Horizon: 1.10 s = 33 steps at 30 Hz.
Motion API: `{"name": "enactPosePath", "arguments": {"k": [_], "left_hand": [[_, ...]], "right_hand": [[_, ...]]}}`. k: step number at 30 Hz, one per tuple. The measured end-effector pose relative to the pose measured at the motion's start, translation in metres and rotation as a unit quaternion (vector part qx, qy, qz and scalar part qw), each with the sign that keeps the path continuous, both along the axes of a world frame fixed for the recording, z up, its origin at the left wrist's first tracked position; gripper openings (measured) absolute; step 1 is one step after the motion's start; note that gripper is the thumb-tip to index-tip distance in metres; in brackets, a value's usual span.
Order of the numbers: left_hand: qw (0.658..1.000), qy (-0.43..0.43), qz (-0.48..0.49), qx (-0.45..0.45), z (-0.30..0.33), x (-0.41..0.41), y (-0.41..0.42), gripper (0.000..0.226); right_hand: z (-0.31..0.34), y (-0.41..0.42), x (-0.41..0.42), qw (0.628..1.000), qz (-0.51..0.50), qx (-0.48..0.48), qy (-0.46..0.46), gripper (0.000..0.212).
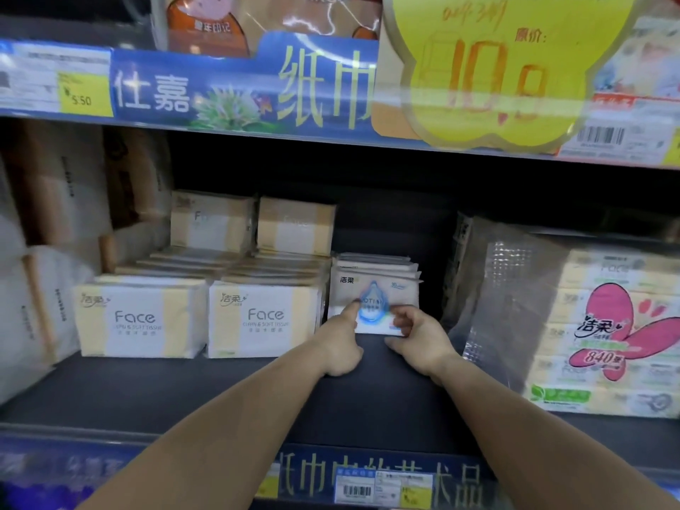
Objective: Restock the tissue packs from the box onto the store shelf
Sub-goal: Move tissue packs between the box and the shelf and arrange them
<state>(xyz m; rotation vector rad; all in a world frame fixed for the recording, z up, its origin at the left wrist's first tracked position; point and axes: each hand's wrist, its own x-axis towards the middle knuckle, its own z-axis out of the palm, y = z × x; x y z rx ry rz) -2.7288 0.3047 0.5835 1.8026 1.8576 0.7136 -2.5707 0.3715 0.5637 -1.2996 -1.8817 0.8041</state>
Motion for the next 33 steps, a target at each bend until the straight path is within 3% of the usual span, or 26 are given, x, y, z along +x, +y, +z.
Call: {"name": "enactPosePath", "arguments": {"k": [5, 12, 19, 23, 27, 33], "left_hand": [[1.000, -0.008, 0.004, -0.002, -0.001, 0.002, 0.000, 0.089], [0.998, -0.061, -0.026, -0.009, 0.008, 0.004, -0.012, 0.087], [0.988, 0.153, 0.021, 0.015, 0.028, 0.043, -0.068, 0.064], [0.980, 0.186, 0.017, 0.073, 0.031, 0.129, -0.109, 0.058], [0.968, 0.208, -0.054, 0.130, 0.028, 0.258, -0.150, 0.051], [0.950, 0.176, -0.225, 0.126, 0.010, 0.497, -0.207, 0.063]], "right_hand": [[0.004, -0.006, 0.004, 1.000, 0.018, -0.004, -0.022, 0.075], [0.014, -0.035, 0.011, 0.998, 0.033, -0.020, -0.056, 0.088], [0.032, -0.103, 0.061, 0.993, 0.053, 0.017, -0.102, 0.063], [0.042, -0.157, 0.143, 0.991, -0.014, 0.087, -0.099, 0.048], [0.044, -0.219, 0.277, 0.961, -0.109, 0.113, -0.228, 0.046], [0.024, -0.335, 0.501, 0.900, -0.279, 0.042, -0.333, 0.058]]}}
